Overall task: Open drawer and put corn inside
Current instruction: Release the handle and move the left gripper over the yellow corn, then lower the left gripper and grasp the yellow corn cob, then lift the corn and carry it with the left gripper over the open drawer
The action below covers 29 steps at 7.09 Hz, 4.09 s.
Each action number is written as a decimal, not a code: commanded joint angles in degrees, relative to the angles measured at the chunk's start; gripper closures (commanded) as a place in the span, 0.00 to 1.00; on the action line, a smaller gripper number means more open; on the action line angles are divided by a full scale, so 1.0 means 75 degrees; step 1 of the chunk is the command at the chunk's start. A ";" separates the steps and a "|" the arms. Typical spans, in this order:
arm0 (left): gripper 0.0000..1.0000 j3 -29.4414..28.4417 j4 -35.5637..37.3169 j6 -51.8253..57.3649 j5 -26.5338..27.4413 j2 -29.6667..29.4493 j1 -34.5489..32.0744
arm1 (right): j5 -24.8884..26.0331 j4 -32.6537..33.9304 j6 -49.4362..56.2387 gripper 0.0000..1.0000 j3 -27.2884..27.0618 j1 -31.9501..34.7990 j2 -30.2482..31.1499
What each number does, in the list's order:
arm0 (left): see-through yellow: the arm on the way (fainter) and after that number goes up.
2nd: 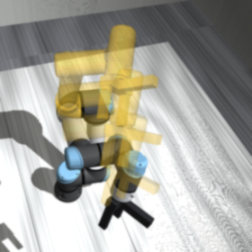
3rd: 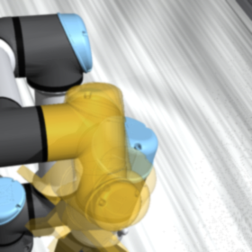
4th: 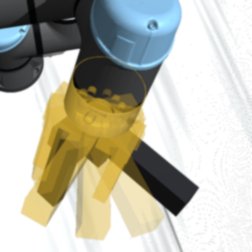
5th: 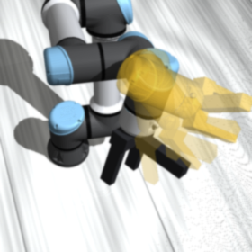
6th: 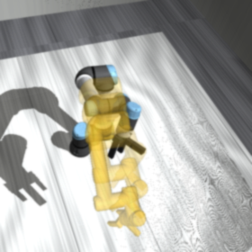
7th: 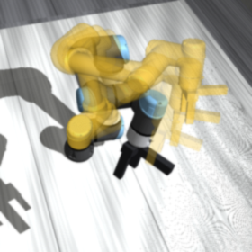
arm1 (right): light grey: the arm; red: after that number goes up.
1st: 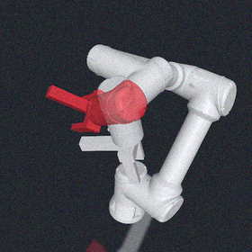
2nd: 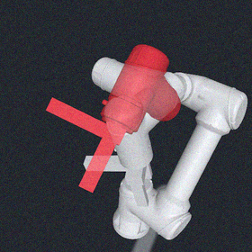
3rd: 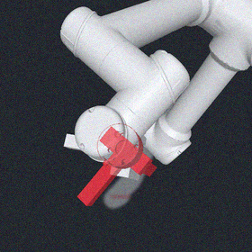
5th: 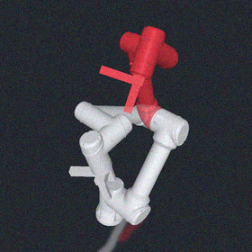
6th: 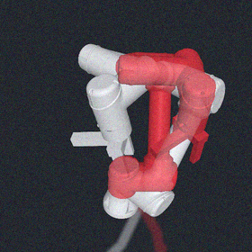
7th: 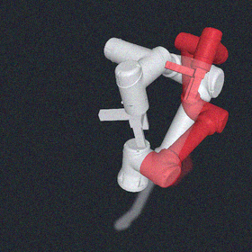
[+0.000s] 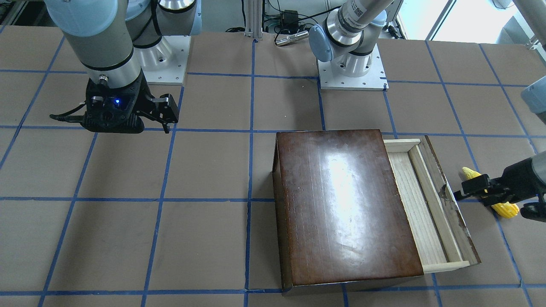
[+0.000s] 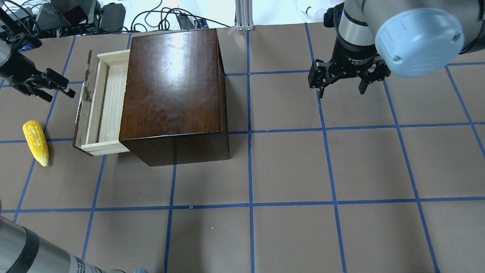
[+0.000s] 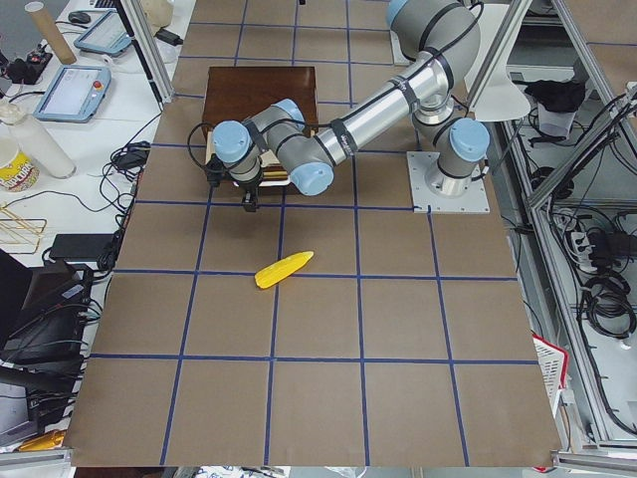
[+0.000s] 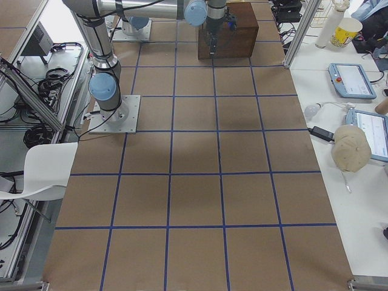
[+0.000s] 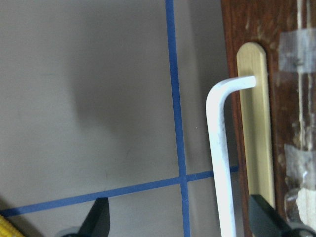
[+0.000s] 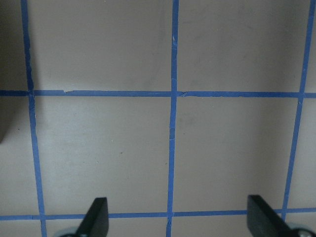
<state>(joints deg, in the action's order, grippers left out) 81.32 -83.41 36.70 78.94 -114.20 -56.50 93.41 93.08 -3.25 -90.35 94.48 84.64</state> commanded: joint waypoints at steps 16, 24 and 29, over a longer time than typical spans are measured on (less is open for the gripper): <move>0.00 0.0618 0.2086 -0.2221 0.1592 -0.1590 0.1358 | 0.0003 0.0000 0.0000 0.00 0.0000 0.0000 0.0011; 1.00 0.0105 0.1761 -0.2222 0.1569 -0.1228 0.1265 | 0.0003 0.0000 0.0000 0.00 0.0000 0.0000 0.0011; 1.00 -0.1316 -0.0398 -0.2257 0.1604 -0.0315 0.0564 | -0.0009 0.0000 0.0000 0.00 0.0000 0.0000 0.0011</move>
<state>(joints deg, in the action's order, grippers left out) 72.46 -84.88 19.91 90.83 -118.50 -49.91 93.41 93.08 -3.25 -90.35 94.48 84.73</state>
